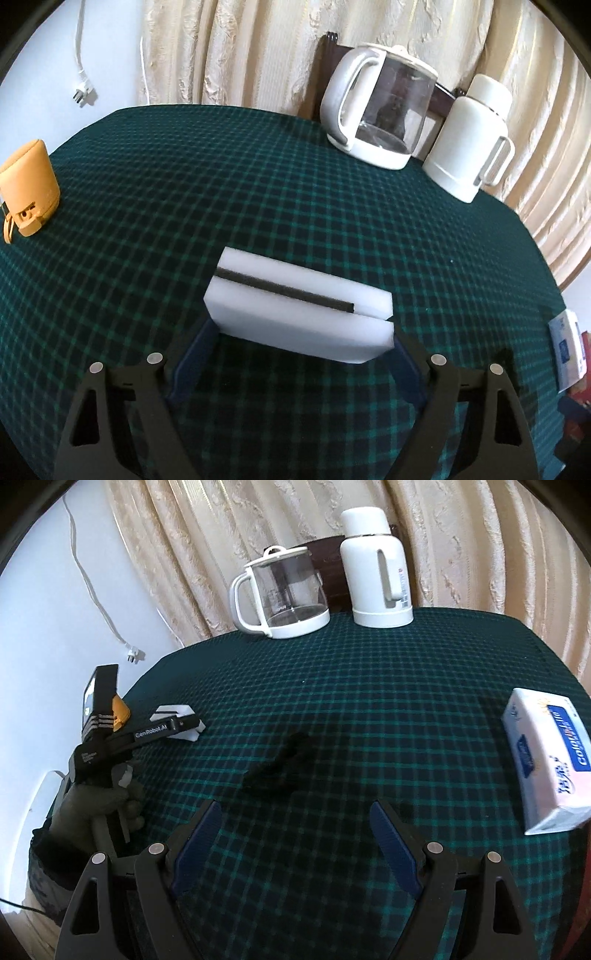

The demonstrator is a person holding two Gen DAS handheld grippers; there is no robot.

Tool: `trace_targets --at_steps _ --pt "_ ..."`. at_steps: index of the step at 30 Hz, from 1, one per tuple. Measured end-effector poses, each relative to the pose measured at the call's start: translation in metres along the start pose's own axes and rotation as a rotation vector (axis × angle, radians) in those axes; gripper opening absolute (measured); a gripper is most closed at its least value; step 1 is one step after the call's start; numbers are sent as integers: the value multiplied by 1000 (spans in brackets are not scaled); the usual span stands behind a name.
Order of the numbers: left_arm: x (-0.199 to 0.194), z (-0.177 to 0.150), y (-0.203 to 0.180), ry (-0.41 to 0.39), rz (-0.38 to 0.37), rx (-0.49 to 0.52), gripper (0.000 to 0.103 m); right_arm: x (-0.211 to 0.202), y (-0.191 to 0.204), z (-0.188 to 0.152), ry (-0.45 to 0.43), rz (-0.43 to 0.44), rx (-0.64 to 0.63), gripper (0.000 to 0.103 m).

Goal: Organize soft objects
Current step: 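Grasp the black hair tie with the right gripper while the left holds the sponge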

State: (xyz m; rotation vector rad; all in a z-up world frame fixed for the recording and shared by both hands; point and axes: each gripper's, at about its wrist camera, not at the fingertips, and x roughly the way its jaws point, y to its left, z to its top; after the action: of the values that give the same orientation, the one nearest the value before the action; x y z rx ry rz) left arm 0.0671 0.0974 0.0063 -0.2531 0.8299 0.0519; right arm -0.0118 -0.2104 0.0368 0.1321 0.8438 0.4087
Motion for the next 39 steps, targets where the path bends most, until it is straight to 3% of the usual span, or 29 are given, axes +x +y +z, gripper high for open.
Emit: trace_targets --at_steps 9,20,29,36,39 --pt "-14 -4 5 -65 -56 -34 85 20 4 6 42 -3 -4 86" --pt "-25 -6 0 -103 -101 -4 85 58 17 11 102 -46 -47 85" --pt "-27 -8 -1 -106 -123 4 85 77 27 12 117 -106 -110 58" --pt "-29 -10 -2 -106 -132 12 85 73 25 11 102 -136 -118 21" --pt "-30 -11 -2 -107 -134 7 85 69 19 11 99 -107 -92 18"
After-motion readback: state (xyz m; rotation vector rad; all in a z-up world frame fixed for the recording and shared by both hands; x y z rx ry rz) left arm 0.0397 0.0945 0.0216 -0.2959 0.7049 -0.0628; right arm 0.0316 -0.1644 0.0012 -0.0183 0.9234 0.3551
